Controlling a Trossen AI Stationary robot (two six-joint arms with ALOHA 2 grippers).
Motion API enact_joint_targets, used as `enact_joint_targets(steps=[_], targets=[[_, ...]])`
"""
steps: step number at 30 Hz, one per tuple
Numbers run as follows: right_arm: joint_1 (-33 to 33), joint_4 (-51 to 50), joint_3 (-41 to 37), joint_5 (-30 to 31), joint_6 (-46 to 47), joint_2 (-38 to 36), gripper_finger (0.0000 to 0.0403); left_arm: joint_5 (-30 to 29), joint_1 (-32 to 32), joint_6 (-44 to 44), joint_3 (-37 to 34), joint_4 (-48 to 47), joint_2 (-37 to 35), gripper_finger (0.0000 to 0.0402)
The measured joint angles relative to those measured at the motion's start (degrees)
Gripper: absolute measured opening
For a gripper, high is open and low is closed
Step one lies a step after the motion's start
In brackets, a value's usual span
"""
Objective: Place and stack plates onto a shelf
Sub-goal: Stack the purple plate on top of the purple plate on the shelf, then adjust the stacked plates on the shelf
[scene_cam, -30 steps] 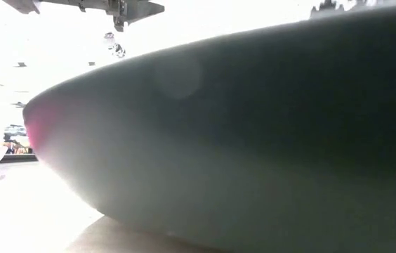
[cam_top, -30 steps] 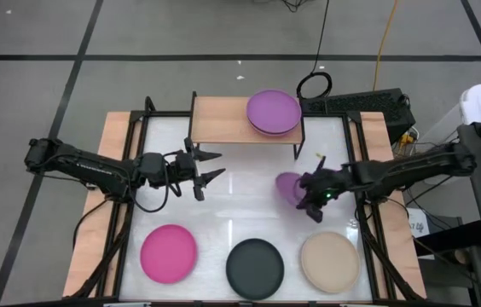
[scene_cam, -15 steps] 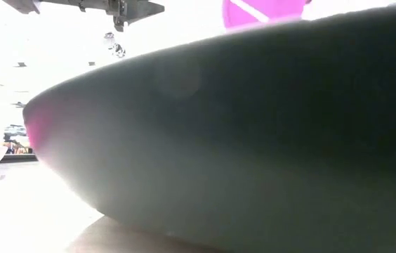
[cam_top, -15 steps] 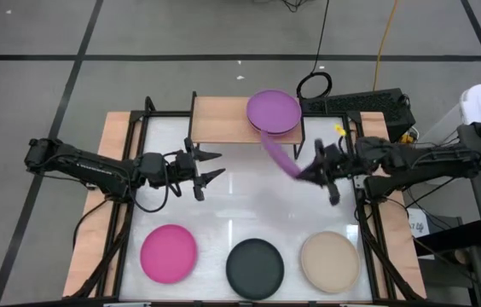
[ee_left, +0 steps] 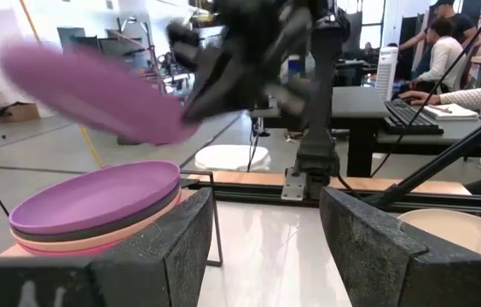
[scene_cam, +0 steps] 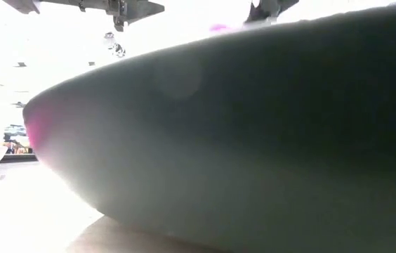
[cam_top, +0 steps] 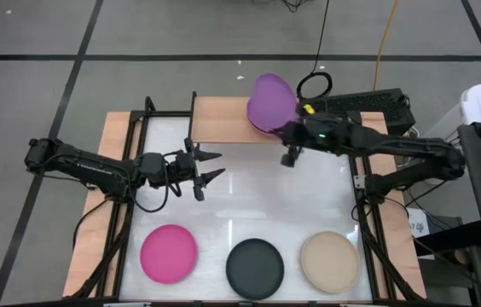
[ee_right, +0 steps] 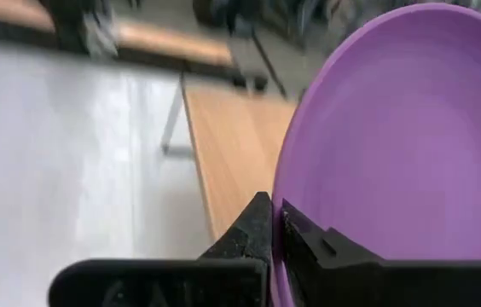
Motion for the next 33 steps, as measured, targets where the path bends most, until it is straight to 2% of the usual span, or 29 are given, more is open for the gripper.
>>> enact_joint_targets(steps=[6, 15, 26, 31, 33], targets=[[-5.47, -2.07, 0.17, -0.02, -0.75, 5.72, 0.0001, 0.00, 0.00, 0.04, 0.00, -0.33, 0.00, 0.0223], [-7.54, -1.75, 0.26, -0.12, 1.54, 7.21, 0.0006, 0.00, 0.00, 0.17, 0.00, -0.57, 0.00, 0.0223], [-7.33, -2.40, 0.26, -3.03, 2.77, 6.99, 0.0086, 0.00, 0.00, 0.00, 0.00, -0.56, 0.00, 0.0223], [-6.36, -6.62, 0.26, -3.07, 5.12, 4.73, 0.0113, 0.00, 0.00, -0.20, 0.00, -1.04, 0.00, 0.0223], [-4.69, -8.79, 0.26, -5.32, 6.52, 2.76, 0.0117, 0.00, 0.00, -0.26, 0.00, -1.55, 0.00, 0.0223]])
